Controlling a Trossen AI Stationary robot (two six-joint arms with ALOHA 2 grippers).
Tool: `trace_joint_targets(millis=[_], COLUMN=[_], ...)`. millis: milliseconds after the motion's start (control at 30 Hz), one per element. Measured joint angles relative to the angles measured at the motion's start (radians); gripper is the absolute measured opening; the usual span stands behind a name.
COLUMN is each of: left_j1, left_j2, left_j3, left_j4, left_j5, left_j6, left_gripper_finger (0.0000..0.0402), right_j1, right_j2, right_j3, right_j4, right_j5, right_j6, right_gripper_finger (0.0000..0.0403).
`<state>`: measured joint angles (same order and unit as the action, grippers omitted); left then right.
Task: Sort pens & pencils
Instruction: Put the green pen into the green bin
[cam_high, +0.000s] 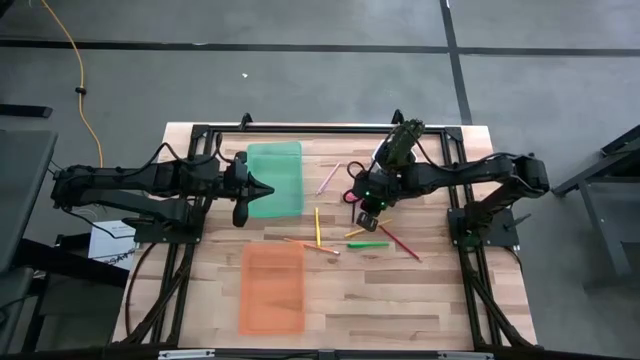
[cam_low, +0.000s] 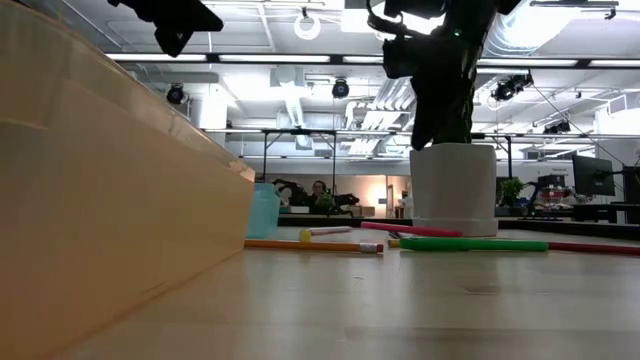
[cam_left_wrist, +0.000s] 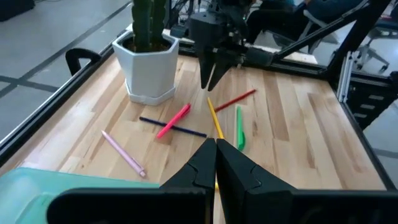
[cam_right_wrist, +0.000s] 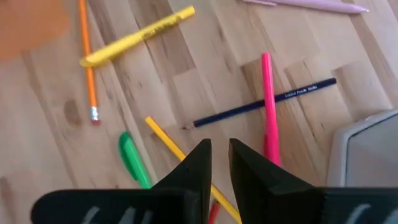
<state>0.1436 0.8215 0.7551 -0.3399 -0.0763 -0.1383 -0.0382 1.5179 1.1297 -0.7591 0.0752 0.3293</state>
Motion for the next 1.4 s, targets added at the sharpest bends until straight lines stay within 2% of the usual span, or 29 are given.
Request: trace_joint_targets(millis=[300, 500, 700, 933, 1167, 1400], left_j1=[0.000, 0.000, 0.000, 0.000, 0.000, 0.000], left_j2=[0.038, 0.071, 0.091, 0.093, 0.092, 0.092], left_j3=[-0.001, -0.001, 0.000, 0.000, 0.000, 0.000], left_j4=[-0.081, -0.059, 0.037, 0.038, 0.038, 0.038], left_j5=[-0.002, 0.014, 0.023, 0.023, 0.023, 0.027], left_j6=[0.003, 0.000, 0.020, 0.065, 0.082, 0.082], left_gripper_finger=[0.0001, 0.0001, 0.0001, 0.0001, 0.0001, 0.0001], right_j1=[0.019, 0.001, -0.038, -0.087, -0.107, -0.093], right_j2=[0.030, 0.076, 0.142, 0.197, 0.207, 0.207], right_j3=[0.000, 0.000, 0.000, 0.000, 0.000, 0.000], right_j4=[0.035, 0.067, 0.080, 0.093, 0.092, 0.129], right_j5=[0.020, 0.002, -0.006, -0.006, 0.027, -0.009], right_j6=[-0.095, -0.095, -0.094, -0.058, -0.042, -0.067], right_gripper_finger=[0.0048, 0.0048, 0.0048, 0.0048, 0.0048, 0.0048])
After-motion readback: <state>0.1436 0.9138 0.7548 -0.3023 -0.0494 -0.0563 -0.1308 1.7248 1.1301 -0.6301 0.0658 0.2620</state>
